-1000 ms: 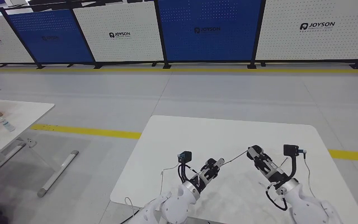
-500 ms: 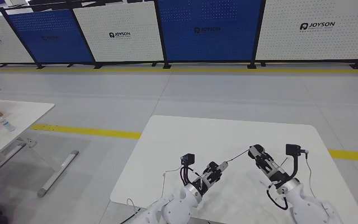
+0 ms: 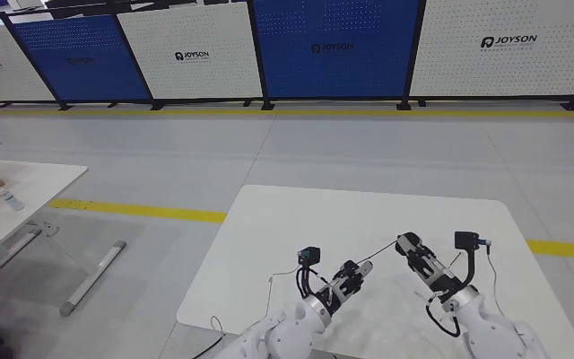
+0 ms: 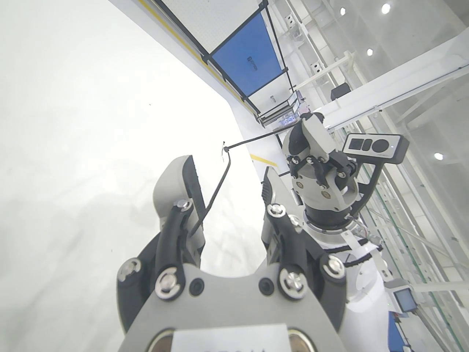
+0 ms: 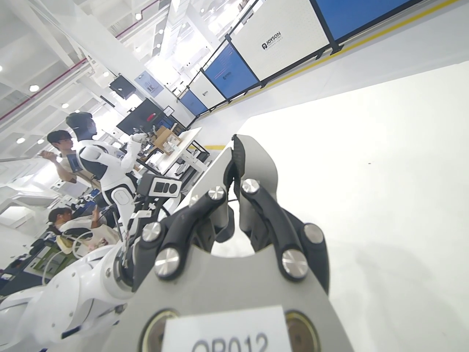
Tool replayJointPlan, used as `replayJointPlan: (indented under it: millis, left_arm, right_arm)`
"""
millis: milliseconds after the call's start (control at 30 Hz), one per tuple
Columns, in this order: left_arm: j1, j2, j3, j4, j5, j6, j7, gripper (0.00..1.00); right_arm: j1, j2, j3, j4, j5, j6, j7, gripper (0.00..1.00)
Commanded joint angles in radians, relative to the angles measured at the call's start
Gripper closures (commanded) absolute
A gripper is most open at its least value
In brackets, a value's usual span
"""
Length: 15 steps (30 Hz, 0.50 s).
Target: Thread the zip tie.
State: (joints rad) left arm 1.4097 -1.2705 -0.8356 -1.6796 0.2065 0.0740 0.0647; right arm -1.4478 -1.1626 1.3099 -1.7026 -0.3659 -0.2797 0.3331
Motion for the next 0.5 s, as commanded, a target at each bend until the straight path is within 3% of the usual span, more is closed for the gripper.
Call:
replayJointPlan:
  millis: [0, 467]
  left_arm:
    - [-0.007, -0.004, 0.004, 0.004, -0.005, 0.005, 0.003, 0.64]
    - [-0.035, -0.022, 0.004, 0.024, -0.03, 0.039, 0.024, 0.73]
  right_arm:
    - [-0.001, 0.0, 0.0, -0.001, -0.001, -0.001, 0.001, 1.0]
    - [0.001, 0.0, 0.002, 0.002, 0.008, -0.011, 0.013, 1.0]
